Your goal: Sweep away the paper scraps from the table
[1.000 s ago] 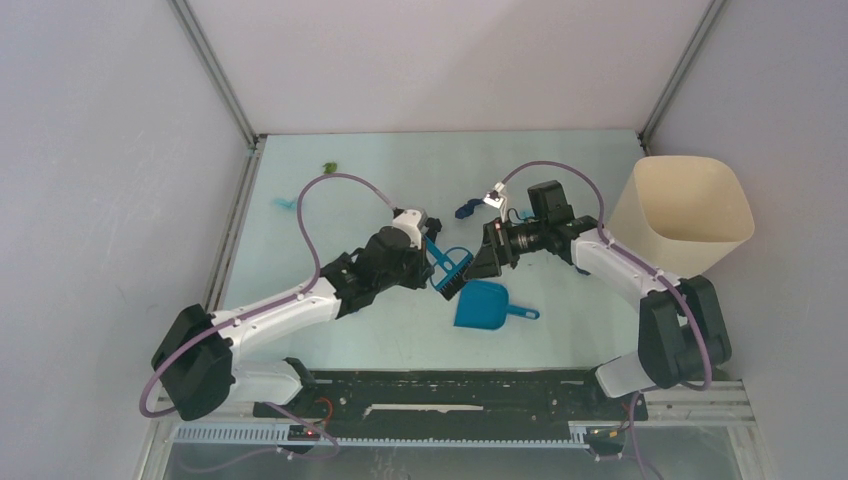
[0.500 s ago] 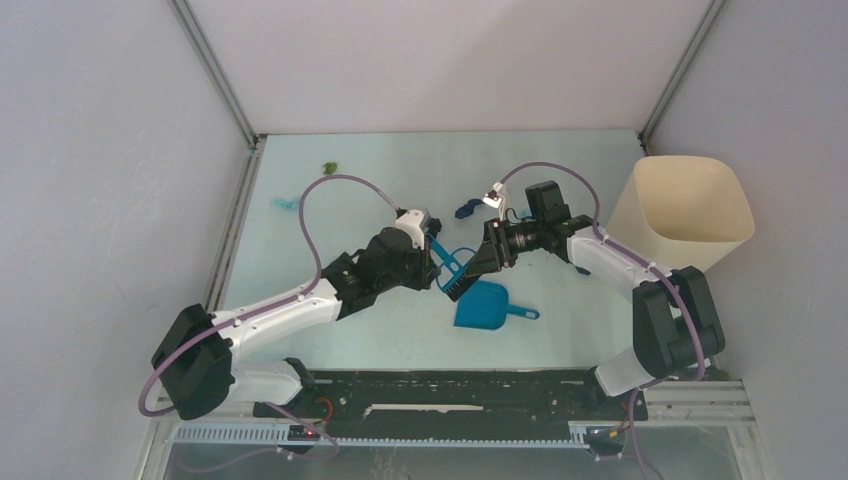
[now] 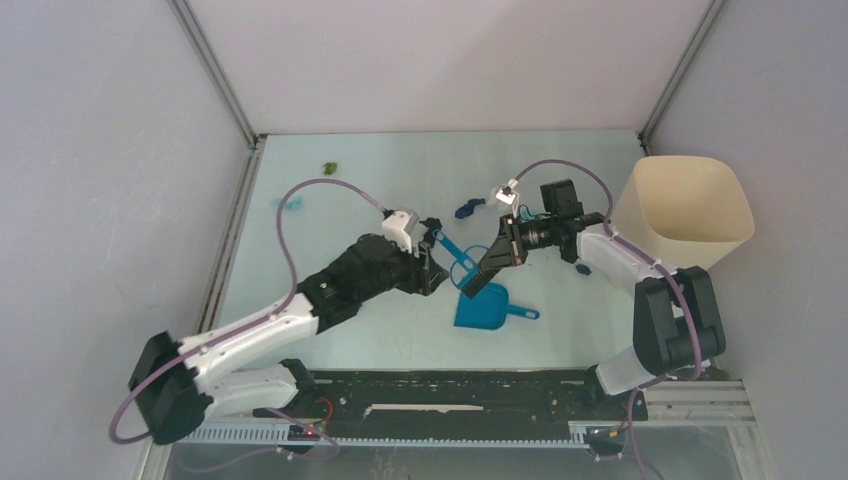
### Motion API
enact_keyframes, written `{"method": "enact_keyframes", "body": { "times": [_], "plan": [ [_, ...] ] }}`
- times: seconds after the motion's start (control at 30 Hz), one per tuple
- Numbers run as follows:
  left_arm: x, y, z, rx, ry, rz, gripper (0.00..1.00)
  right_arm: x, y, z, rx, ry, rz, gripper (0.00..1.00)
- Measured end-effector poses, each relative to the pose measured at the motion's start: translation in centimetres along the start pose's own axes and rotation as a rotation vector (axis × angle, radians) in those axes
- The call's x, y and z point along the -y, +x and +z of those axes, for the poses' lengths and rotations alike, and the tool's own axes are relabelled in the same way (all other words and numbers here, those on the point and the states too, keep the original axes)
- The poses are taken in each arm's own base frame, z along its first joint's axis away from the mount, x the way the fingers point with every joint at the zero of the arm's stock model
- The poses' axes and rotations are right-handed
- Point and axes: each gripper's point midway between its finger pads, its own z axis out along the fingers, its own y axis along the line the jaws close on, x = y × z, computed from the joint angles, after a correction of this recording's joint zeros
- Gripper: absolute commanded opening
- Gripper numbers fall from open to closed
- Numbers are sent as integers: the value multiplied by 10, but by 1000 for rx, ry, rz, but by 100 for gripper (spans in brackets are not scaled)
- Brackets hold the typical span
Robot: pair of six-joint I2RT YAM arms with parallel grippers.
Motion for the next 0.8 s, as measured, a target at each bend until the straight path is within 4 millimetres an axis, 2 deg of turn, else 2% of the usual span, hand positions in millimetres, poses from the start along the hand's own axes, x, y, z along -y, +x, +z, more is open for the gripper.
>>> {"method": "enact_keyframes", "body": {
  "times": [0.1, 0.17, 0.3, 0.37, 0.47, 0.63, 0.8],
  "plan": [
    [11, -21, -26, 96, 56, 17, 75, -6, 10, -5, -24, -47, -35, 0],
    [18, -37, -42, 152, 95, 29, 79, -19, 22, -8, -68, -115, -65, 0],
    [19, -50, -59, 189, 135, 54, 80, -44, 27, -11, -118, -240, -151, 0],
    [15, -49, -60, 175, 142, 64, 78, -51, 27, -12, -135, -290, -186, 0],
    [13, -42, -60, 138, 161, 73, 68, -55, 32, -11, -161, -358, -175, 0],
    [20, -18, -48, 18, 240, 77, 55, -60, 48, -11, -197, -405, -129, 0],
    [28, 0, -37, -74, 310, 60, 49, -69, 52, -12, -211, -424, -125, 0]
  ]
}}
